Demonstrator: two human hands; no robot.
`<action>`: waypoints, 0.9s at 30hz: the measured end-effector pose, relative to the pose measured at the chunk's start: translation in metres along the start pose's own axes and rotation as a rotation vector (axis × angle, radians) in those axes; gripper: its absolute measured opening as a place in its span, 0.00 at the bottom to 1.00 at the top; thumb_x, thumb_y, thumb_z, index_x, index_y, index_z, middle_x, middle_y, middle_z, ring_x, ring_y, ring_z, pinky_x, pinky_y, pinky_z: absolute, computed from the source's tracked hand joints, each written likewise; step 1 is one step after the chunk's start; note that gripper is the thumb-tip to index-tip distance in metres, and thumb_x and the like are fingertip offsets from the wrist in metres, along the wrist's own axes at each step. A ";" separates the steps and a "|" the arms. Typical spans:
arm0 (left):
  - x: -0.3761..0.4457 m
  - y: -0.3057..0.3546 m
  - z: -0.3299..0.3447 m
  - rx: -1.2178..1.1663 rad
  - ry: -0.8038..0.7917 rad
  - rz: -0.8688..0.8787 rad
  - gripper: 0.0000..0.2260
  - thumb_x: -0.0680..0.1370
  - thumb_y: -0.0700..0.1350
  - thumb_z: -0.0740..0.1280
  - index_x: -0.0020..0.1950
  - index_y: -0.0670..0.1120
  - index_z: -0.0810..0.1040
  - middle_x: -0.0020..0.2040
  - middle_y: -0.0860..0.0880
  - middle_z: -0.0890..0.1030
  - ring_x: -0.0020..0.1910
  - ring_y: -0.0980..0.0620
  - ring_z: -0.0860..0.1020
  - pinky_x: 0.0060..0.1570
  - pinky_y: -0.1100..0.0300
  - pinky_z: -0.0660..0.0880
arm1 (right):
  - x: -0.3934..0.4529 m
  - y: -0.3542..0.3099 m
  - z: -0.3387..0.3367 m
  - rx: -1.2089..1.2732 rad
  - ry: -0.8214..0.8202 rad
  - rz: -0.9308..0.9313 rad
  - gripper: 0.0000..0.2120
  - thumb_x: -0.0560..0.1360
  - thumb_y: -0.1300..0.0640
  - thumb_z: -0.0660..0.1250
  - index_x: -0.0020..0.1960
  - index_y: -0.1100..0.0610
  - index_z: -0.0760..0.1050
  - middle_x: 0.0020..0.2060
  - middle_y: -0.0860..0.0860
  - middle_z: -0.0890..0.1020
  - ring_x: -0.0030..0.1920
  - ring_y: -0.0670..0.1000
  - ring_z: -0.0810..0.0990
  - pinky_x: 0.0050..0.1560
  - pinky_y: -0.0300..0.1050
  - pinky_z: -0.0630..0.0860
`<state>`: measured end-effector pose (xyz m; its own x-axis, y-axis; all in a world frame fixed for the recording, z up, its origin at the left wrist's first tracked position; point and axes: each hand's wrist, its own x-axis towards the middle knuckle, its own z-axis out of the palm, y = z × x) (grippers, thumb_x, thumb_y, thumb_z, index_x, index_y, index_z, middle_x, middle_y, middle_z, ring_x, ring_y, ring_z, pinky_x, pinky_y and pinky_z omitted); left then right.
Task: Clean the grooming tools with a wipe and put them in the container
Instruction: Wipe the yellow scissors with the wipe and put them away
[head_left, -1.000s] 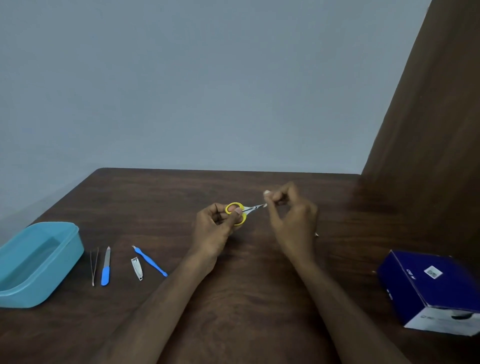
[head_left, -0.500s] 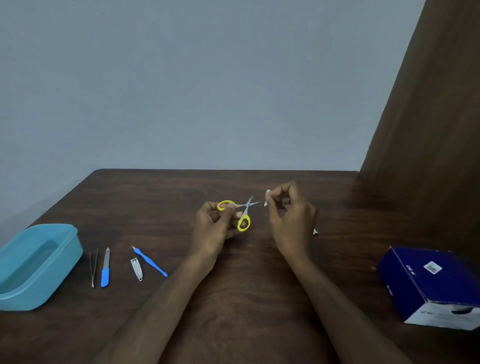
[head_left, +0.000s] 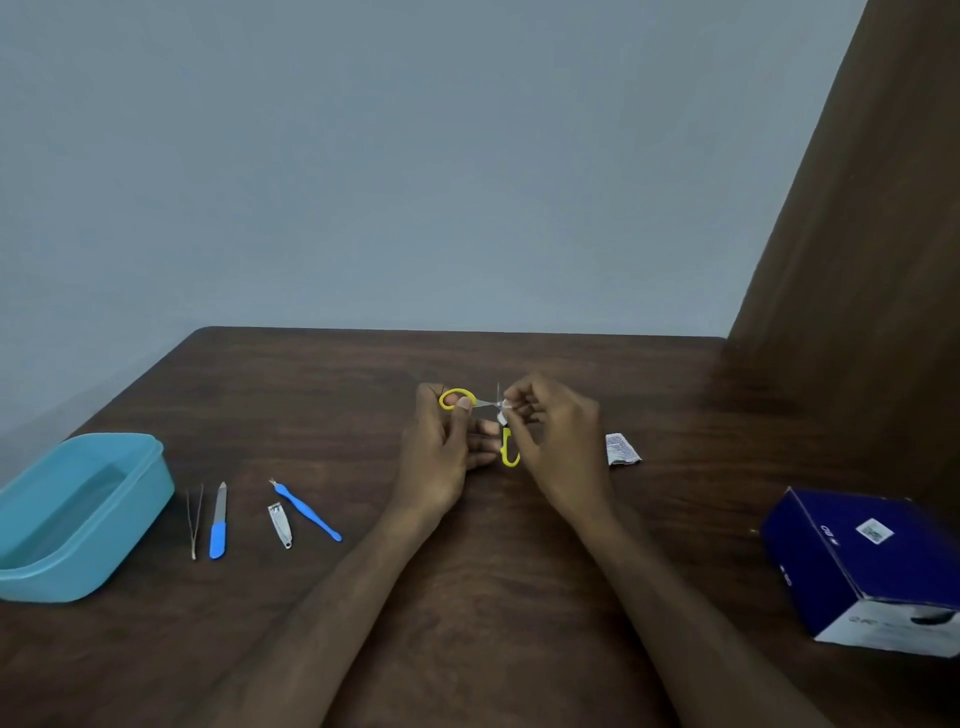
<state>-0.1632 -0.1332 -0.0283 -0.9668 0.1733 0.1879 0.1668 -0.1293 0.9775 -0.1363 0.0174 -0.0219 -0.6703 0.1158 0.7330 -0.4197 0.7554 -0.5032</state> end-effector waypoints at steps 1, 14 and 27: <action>-0.001 0.001 0.000 0.002 0.000 0.002 0.05 0.89 0.45 0.59 0.56 0.44 0.67 0.44 0.40 0.86 0.41 0.43 0.87 0.43 0.52 0.86 | -0.001 0.000 0.002 -0.018 -0.037 -0.006 0.07 0.76 0.64 0.74 0.48 0.55 0.78 0.41 0.45 0.82 0.41 0.46 0.81 0.44 0.51 0.80; -0.006 0.005 0.001 0.106 -0.135 0.051 0.08 0.89 0.46 0.58 0.58 0.42 0.66 0.44 0.39 0.87 0.42 0.39 0.88 0.45 0.49 0.87 | 0.008 0.002 -0.005 -0.178 0.125 0.031 0.09 0.76 0.57 0.74 0.45 0.50 0.74 0.40 0.44 0.81 0.44 0.51 0.78 0.41 0.54 0.76; -0.007 0.006 0.001 0.127 -0.174 0.049 0.07 0.90 0.47 0.57 0.58 0.44 0.65 0.45 0.40 0.87 0.44 0.38 0.88 0.50 0.43 0.86 | 0.007 -0.003 -0.005 -0.146 0.223 0.008 0.10 0.76 0.60 0.75 0.46 0.53 0.74 0.41 0.43 0.81 0.41 0.52 0.80 0.46 0.54 0.76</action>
<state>-0.1553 -0.1338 -0.0233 -0.9108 0.3369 0.2385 0.2464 -0.0197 0.9690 -0.1365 0.0189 -0.0129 -0.5151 0.2487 0.8203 -0.3119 0.8370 -0.4496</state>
